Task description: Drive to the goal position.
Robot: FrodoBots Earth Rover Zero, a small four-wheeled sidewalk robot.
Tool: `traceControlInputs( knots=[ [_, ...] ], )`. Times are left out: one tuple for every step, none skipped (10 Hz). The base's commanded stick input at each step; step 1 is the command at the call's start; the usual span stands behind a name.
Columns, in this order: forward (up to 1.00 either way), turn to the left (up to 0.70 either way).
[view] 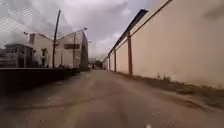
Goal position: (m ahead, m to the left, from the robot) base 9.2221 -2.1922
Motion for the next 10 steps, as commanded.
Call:
traceControlInputs(
  knots=[
    [0.7,0.0],
    [0.7,0.0],
    [0.7,0.0],
    [0.7,0.0],
    [0.7,0.0],
    [0.7,0.0],
    [0.7,0.0],
    [0.7,0.0],
    [0.7,0.0],
    [0.7,0.0]
  ],
)
